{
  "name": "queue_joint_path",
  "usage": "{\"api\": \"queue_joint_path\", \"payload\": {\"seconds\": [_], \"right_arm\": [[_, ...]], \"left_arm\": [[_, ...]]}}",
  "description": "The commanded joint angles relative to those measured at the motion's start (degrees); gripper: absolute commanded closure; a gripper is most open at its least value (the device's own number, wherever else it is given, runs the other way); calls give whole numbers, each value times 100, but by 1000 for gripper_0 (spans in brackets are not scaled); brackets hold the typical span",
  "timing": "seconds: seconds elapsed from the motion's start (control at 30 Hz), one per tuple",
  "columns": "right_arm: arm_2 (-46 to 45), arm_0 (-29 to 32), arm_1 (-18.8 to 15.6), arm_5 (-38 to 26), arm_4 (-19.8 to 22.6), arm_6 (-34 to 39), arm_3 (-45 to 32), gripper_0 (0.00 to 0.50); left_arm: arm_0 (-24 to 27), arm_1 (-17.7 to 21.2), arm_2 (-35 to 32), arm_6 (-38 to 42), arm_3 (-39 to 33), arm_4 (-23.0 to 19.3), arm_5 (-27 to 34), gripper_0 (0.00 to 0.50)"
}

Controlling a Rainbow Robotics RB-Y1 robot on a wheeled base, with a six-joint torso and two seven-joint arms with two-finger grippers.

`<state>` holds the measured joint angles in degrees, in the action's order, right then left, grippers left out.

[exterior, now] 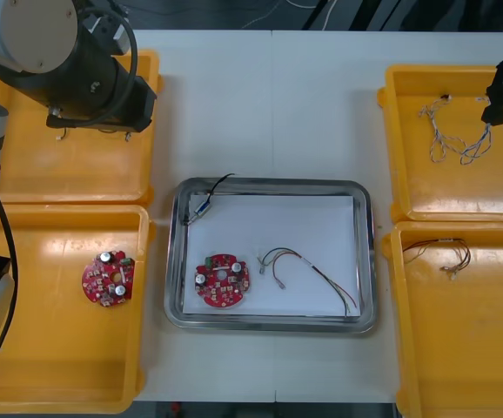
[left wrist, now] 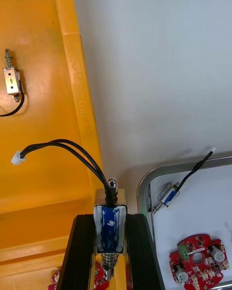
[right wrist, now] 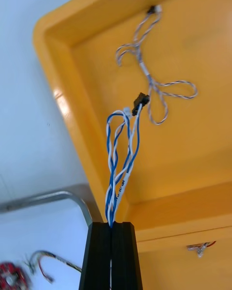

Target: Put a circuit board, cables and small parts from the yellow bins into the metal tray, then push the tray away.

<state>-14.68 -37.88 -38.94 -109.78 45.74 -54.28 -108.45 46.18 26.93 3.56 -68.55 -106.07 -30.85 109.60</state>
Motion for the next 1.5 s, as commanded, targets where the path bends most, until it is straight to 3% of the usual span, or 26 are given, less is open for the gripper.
{"api": "queue_joint_path", "payload": {"seconds": [0.03,0.23,0.5,0.7,1.1,1.27,1.5], "right_arm": [[475,26,-395,-22,392,-1032,-440,500],[703,79,-404,-22,902,-2262,-678,500],[1556,26,-492,-22,928,-3484,-1196,500],[2215,-194,-202,-22,884,-3985,-1249,500],[2953,-457,739,273,375,-5479,-853,500],[3375,-466,897,449,-170,-6349,-845,500],[4008,-466,1020,598,-1014,-7017,-836,500]], "left_arm": [[-22,-91,39,342,-213,-44,40,500],[-22,-91,39,351,-221,-53,40,500],[-22,-91,13,351,-230,-79,40,500],[-31,-91,4,342,-230,-105,40,500],[-22,-91,-13,342,-230,-114,40,500],[-22,-91,-40,351,-230,-141,40,500],[-22,-91,-40,351,-230,-149,40,500]]}}
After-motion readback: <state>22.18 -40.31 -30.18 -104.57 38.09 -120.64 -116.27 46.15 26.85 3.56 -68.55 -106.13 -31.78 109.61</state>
